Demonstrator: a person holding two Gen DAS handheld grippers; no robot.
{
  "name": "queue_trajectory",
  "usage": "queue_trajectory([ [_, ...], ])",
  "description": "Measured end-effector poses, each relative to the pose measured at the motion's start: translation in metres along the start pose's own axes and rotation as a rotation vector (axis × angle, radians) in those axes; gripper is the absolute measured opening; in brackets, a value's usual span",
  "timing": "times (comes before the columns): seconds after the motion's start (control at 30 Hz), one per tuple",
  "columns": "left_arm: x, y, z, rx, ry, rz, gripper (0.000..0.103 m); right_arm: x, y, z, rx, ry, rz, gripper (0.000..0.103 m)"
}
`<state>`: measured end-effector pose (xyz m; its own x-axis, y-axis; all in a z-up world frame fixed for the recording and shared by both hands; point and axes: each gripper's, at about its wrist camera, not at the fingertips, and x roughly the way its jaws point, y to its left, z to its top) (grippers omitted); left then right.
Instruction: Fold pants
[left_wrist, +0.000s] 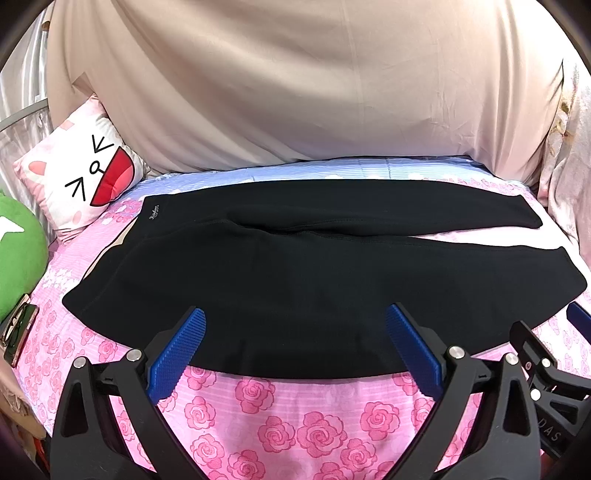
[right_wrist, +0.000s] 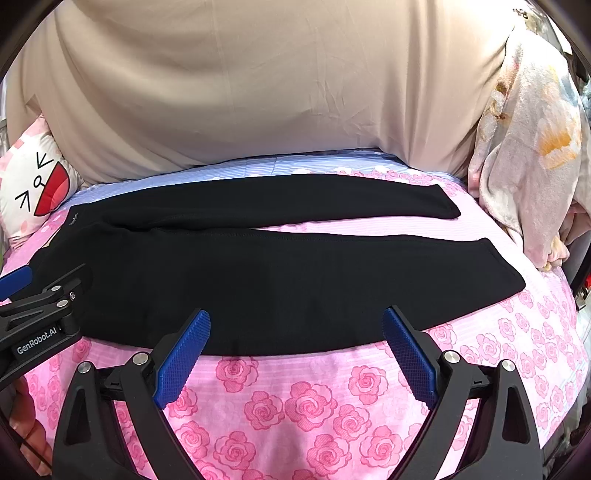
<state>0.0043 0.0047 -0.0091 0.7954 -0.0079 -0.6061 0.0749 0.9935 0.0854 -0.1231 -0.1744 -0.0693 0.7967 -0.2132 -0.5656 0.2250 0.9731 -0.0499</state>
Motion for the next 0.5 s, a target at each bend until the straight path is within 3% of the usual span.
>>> queue_trajectory([
  [0.5, 0.0007, 0.003, -0.0019, 0.003, 0.004, -0.004, 0.096, 0.0002, 0.0005, 0.0002, 0.001, -0.002, 0.0, 0.092],
])
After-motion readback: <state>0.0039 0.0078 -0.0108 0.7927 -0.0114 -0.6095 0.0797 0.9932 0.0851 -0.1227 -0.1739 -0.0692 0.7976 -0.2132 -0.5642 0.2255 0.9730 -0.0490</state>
